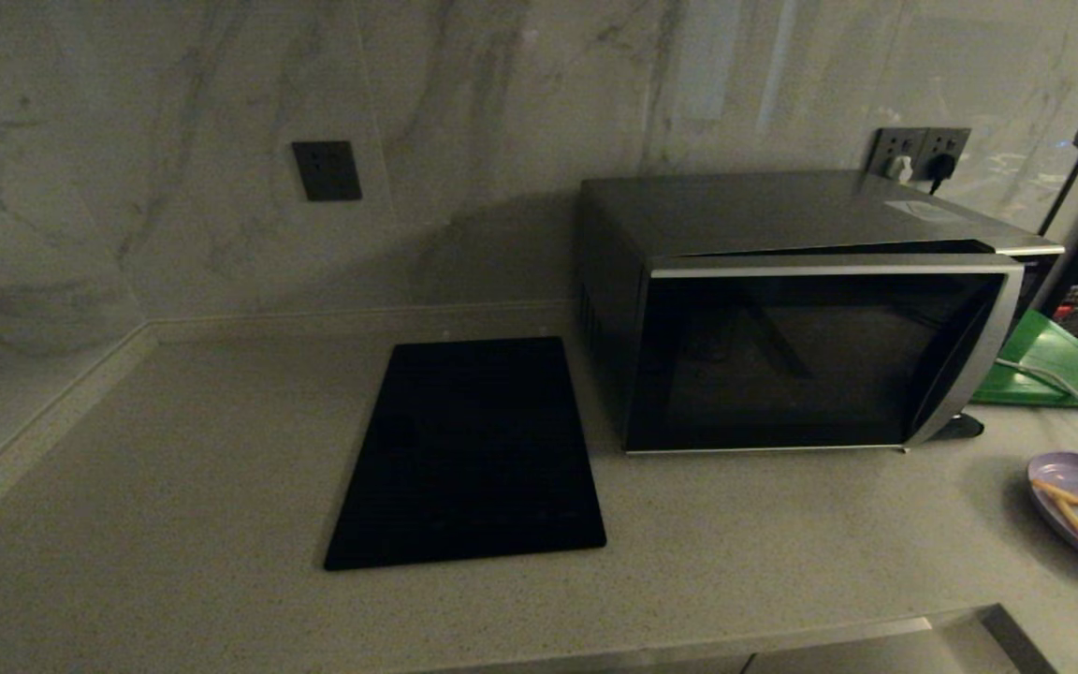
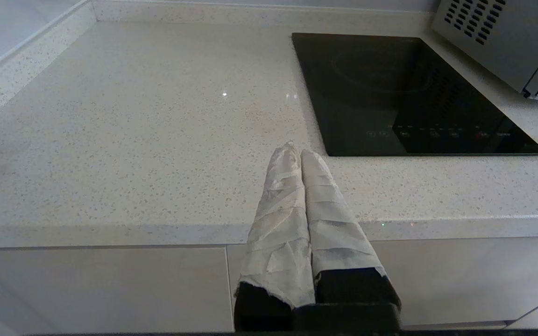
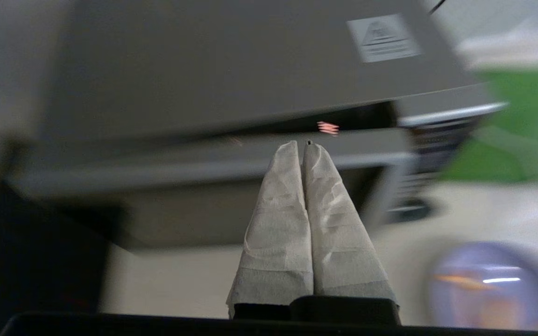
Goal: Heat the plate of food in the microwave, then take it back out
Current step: Open the microwave oven
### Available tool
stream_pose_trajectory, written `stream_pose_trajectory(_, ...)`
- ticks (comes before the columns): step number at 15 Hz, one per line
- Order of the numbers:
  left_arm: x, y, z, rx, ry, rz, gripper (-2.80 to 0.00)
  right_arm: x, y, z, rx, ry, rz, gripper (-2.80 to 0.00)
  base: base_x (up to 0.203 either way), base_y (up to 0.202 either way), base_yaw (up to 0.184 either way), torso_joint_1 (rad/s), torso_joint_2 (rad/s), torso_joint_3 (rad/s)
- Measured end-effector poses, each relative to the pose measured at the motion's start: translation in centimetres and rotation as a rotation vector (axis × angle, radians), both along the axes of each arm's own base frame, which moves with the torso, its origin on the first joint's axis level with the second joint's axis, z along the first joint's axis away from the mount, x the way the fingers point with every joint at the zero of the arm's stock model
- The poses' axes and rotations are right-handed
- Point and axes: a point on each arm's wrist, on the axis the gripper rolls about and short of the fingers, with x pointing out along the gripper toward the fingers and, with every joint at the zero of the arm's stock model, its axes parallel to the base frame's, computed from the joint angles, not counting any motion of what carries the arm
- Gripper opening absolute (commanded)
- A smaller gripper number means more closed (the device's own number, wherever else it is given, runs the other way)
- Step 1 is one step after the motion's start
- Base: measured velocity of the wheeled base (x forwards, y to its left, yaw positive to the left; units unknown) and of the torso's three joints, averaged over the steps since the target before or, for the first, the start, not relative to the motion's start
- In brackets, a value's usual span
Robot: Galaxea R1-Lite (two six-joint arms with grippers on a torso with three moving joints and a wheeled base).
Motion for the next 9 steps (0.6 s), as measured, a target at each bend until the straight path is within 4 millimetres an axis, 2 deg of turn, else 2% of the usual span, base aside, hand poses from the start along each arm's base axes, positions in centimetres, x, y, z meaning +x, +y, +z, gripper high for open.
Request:
stream_pose_trajectory(4, 0.0, 0.0, 0.0, 0.0, 0.0, 0.0, -2.8, 4.5, -0.8, -0.1, 0.266, 0.023, -0.004, -2.8, 0.0, 0.0, 0.0, 0.0, 0.0, 0.0)
stream_pose_trajectory(7, 0.0, 0.0, 0.0, 0.0, 0.0, 0.0, -2.8, 7.5, -2.2, -2.3, 0.295, 0.1, -0.054, -2.8, 0.0, 0.0, 0.0, 0.0, 0.0, 0.0)
stream_pose_trajectory(9, 0.0, 0.0, 0.0, 0.0, 0.0, 0.0, -2.8, 8.7, -3.1, -3.6, 0.275, 0.14, -0.107, -2.8, 0.0, 0.0, 0.0, 0.0, 0.0, 0.0)
